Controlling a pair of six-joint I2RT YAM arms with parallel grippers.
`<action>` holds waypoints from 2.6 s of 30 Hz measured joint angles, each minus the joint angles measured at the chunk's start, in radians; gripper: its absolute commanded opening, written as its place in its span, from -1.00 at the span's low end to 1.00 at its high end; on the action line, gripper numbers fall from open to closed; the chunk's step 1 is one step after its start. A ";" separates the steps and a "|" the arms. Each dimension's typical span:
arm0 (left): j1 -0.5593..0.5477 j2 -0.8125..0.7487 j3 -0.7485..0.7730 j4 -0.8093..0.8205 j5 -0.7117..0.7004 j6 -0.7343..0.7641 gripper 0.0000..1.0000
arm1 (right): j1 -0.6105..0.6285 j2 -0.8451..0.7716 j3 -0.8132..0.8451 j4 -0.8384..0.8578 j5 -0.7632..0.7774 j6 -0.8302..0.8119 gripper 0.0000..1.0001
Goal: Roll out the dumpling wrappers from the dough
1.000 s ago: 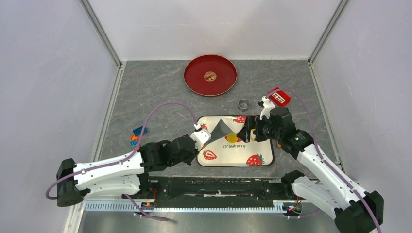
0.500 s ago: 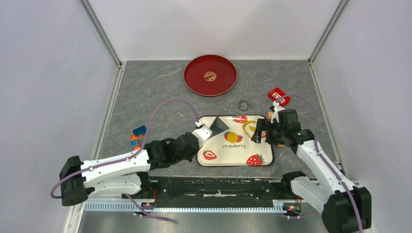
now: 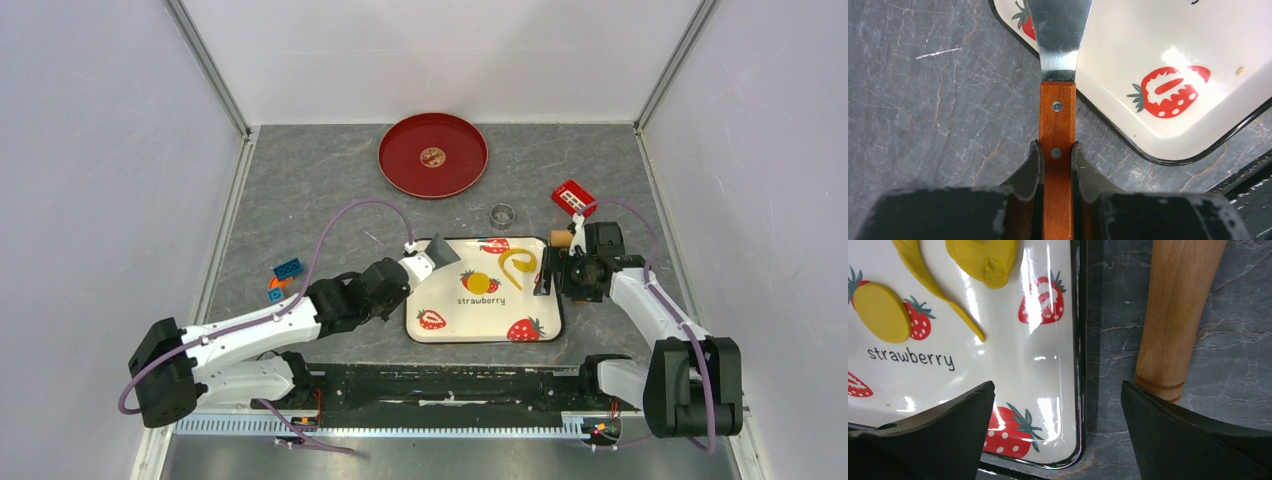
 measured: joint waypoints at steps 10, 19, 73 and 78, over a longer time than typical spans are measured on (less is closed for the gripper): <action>0.016 0.117 0.000 0.015 0.014 0.129 -0.96 | -0.024 0.033 -0.008 0.024 -0.041 -0.027 0.96; 0.016 0.209 0.029 0.017 0.033 0.143 -0.96 | -0.023 0.033 -0.026 0.030 -0.063 -0.031 0.96; -0.011 0.276 0.045 0.042 0.076 0.172 -0.96 | -0.024 0.039 -0.026 0.030 -0.083 -0.047 0.96; -0.019 0.264 0.045 0.033 0.098 0.173 -0.95 | -0.024 0.039 -0.026 0.030 -0.085 -0.048 0.96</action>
